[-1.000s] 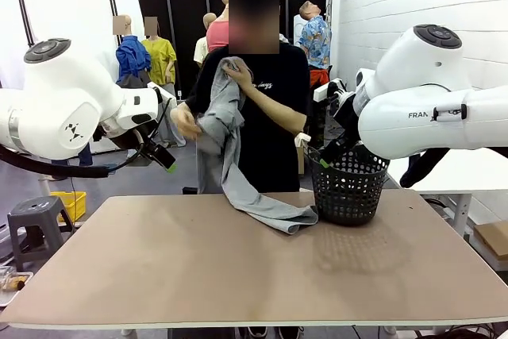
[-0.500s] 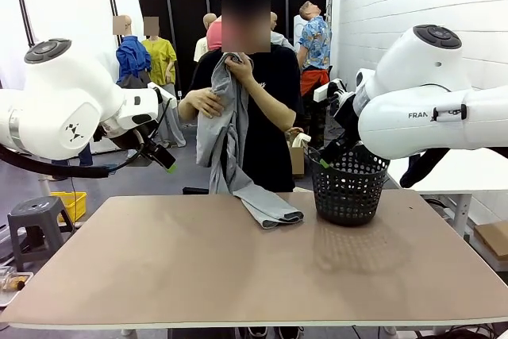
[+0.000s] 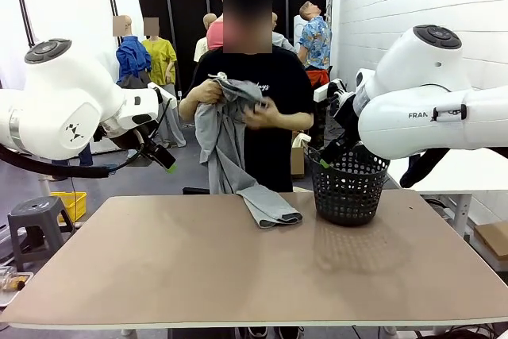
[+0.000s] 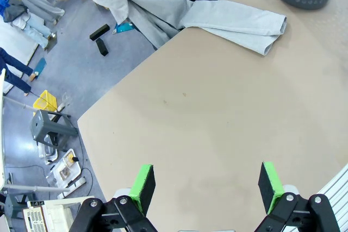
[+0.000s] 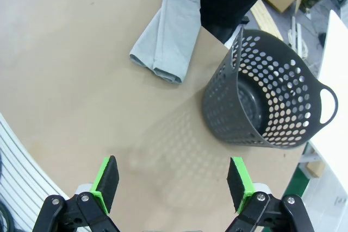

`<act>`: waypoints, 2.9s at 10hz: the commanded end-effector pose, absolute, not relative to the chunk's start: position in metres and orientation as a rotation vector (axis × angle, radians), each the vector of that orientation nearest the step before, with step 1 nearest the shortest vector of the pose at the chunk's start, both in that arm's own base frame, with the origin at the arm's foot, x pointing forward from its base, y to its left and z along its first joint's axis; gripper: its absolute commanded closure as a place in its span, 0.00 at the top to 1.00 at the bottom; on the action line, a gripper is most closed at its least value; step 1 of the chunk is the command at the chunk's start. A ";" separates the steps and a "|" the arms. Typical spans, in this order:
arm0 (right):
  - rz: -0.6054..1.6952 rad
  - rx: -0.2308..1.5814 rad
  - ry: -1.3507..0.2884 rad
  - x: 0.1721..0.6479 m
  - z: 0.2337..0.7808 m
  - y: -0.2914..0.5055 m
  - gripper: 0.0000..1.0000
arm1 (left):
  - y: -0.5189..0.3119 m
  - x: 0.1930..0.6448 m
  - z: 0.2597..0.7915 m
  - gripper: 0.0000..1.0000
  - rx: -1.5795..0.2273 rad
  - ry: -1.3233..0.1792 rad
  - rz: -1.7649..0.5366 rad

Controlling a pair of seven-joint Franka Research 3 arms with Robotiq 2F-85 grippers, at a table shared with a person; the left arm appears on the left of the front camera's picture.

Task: Fold the training pants.
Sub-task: Grab both ends of the Training pants handed by a person.

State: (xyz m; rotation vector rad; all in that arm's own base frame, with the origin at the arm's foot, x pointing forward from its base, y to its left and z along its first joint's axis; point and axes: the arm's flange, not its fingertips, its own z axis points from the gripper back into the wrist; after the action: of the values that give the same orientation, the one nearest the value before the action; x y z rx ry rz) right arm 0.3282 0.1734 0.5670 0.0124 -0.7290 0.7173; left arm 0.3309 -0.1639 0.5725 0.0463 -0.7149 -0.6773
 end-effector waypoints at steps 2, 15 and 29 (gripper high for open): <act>0.721 0.013 -0.723 0.329 0.566 0.174 1.00 | -0.164 0.330 0.575 1.00 0.050 -0.720 -0.676; 0.721 0.013 -0.723 0.329 0.566 0.174 1.00 | -0.164 0.330 0.575 1.00 0.050 -0.720 -0.676; 0.721 0.013 -0.723 0.329 0.566 0.174 1.00 | -0.164 0.330 0.575 1.00 0.050 -0.720 -0.676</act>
State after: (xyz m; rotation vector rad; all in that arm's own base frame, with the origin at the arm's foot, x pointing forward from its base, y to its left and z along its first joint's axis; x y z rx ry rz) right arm 0.3282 0.1734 0.5670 0.0124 -0.7290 0.7173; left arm 0.3309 -0.1639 0.5725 0.0463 -0.7149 -0.6773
